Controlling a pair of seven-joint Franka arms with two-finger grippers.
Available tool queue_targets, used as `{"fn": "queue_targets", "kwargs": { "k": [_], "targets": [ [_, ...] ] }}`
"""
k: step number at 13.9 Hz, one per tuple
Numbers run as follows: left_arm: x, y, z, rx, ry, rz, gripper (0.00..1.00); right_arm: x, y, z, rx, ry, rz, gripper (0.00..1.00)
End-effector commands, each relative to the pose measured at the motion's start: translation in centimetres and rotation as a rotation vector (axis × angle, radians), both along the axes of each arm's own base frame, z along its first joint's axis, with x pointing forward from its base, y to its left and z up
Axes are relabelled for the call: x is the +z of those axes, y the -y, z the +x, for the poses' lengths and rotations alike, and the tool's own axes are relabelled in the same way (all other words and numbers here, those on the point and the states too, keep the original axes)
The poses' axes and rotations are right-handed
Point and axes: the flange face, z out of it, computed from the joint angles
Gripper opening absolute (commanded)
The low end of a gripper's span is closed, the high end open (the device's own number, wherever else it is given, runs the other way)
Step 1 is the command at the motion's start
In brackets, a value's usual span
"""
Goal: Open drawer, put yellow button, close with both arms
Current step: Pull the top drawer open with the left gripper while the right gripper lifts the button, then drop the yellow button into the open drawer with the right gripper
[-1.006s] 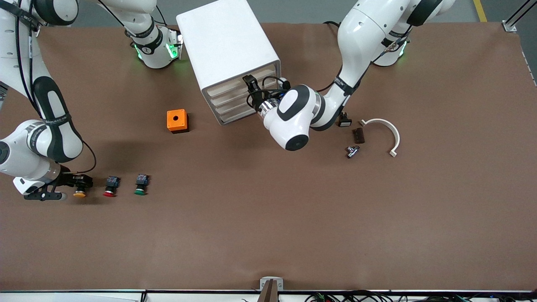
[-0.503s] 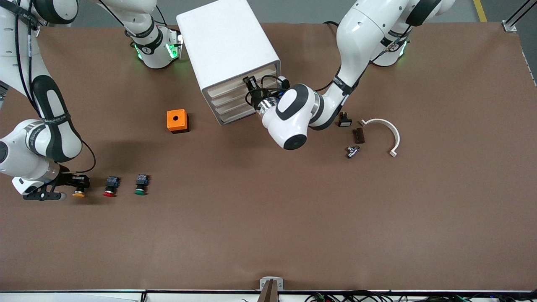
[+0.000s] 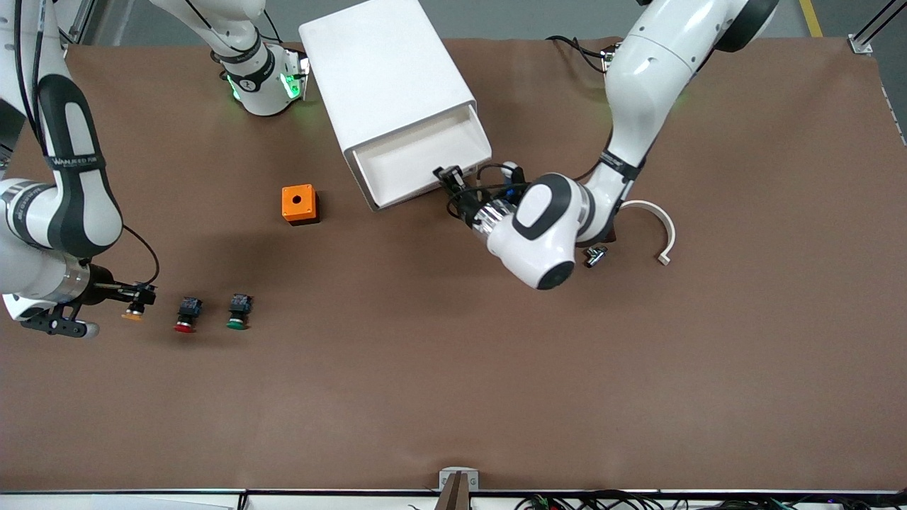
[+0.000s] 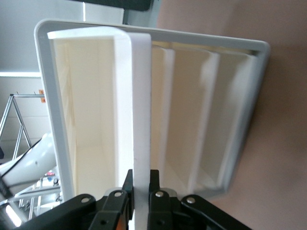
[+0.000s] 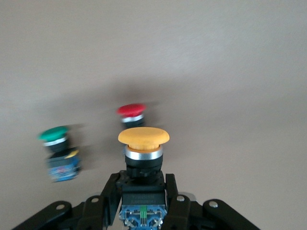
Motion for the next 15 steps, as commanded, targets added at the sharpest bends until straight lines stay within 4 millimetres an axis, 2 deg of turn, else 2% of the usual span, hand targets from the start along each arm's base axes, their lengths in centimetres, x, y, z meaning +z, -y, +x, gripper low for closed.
{"fn": "queue_targets", "kwargs": {
  "k": [1,2,4,5,6,9,10,12,13,14,15],
  "targets": [
    [-0.3,-2.9,2.6,-0.003,0.069,-0.029,0.03,5.0,-5.0,-1.4,-0.170,-0.029,0.029,0.00],
    [-0.3,-2.9,2.8,-0.007,0.085,-0.045,0.14,7.0,-7.1,-1.9,-0.225,-0.045,0.026,0.00],
    [-0.1,-3.3,3.2,0.000,0.092,-0.049,0.45,10.5,-12.1,-3.1,-0.317,-0.058,0.013,0.00],
    [0.2,-3.5,3.4,0.003,0.097,-0.051,0.65,12.0,-15.1,-4.0,-0.351,-0.062,0.021,0.00],
    [0.5,-3.7,3.8,0.010,0.104,-0.055,0.80,13.3,-17.7,-4.9,-0.388,-0.065,0.042,0.00],
    [1.7,-5.7,5.6,0.020,0.154,-0.073,0.80,16.8,-25.6,-7.6,-0.488,-0.064,0.071,0.00],
    [2.3,-6.6,6.5,0.011,0.192,-0.069,0.84,17.7,-28.8,-8.8,-0.523,-0.062,0.067,0.00],
    [2.9,-8.7,7.8,-0.045,0.272,-0.057,0.87,19.0,-34.1,-10.9,-0.590,-0.059,0.066,0.00],
    [3.7,-9.9,8.6,-0.073,0.322,-0.095,0.90,19.5,-36.3,-11.8,-0.617,-0.055,0.063,0.00],
    [4.6,-11.4,9.4,-0.092,0.378,-0.142,0.99,19.9,-38.5,-12.9,-0.638,-0.052,0.064,0.00],
    [5.0,-12.2,9.9,-0.115,0.428,-0.191,0.99,19.9,-40.2,-13.8,-0.657,-0.052,0.061,0.00]
  ]
}}
